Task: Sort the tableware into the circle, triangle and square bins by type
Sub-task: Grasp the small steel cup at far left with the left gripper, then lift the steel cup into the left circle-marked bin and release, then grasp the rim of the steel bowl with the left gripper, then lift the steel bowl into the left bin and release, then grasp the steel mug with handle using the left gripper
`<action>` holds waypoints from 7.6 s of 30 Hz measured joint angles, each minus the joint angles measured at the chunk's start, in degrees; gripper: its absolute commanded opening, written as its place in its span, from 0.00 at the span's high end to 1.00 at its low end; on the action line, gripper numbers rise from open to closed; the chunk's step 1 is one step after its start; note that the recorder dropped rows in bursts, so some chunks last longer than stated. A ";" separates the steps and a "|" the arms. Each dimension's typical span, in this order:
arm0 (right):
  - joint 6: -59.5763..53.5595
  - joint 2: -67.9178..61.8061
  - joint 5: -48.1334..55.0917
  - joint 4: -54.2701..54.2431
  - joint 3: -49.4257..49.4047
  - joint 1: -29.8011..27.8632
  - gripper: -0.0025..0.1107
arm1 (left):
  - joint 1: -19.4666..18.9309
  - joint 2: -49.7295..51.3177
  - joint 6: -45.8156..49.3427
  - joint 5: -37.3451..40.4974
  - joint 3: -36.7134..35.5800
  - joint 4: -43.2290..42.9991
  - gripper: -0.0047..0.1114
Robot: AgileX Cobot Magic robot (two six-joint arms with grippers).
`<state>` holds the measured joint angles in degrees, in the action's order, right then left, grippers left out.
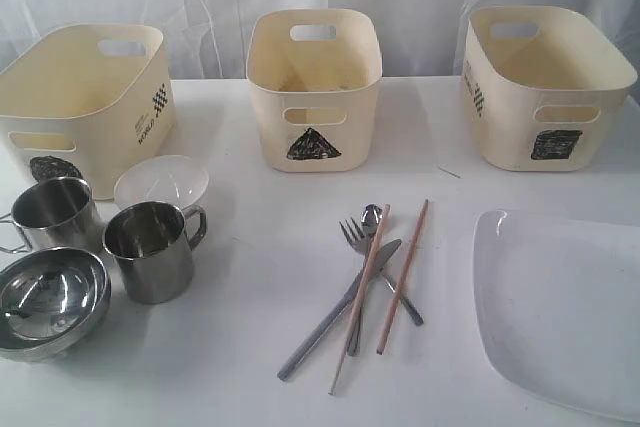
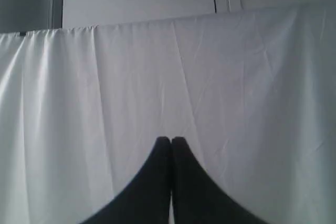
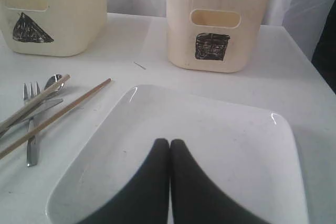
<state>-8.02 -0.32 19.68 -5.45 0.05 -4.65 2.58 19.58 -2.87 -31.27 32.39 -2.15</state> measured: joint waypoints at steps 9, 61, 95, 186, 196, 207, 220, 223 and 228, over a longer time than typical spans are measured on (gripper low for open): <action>0.00 0.00 0.00 0.00 0.00 0.00 0.98 | 0.00 38.62 14.91 15.34 14.73 -2.21 0.96; 0.00 0.00 0.00 0.00 0.00 0.00 0.98 | 0.00 79.33 5.89 37.70 20.79 -4.87 0.96; 0.00 0.00 0.00 0.00 0.00 0.00 0.98 | 0.00 58.45 10.15 -10.94 20.71 -5.48 0.96; 0.35 0.00 0.00 0.00 0.00 0.00 0.98 | 0.00 83.90 9.60 8.17 48.79 -5.78 0.96; 1.14 0.00 0.00 0.00 0.00 0.00 0.98 | 0.00 90.95 9.41 28.44 48.69 -5.78 0.43; 1.14 0.00 0.00 0.00 0.00 0.00 0.98 | 0.00 65.63 7.11 57.45 48.91 3.58 0.39; 1.27 0.00 0.00 -0.09 0.00 0.00 0.98 | 0.00 58.76 7.04 81.38 36.97 14.01 0.47; 1.27 0.00 0.00 -0.21 0.00 0.00 0.98 | 0.00 60.74 9.26 75.27 31.72 18.19 0.47; 1.27 0.00 0.00 -0.21 0.00 0.00 0.98 | 0.00 65.81 19.62 71.20 24.11 31.33 0.47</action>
<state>-6.75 -0.32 19.68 -5.66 0.05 -4.65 2.58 85.39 16.75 39.94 56.50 29.18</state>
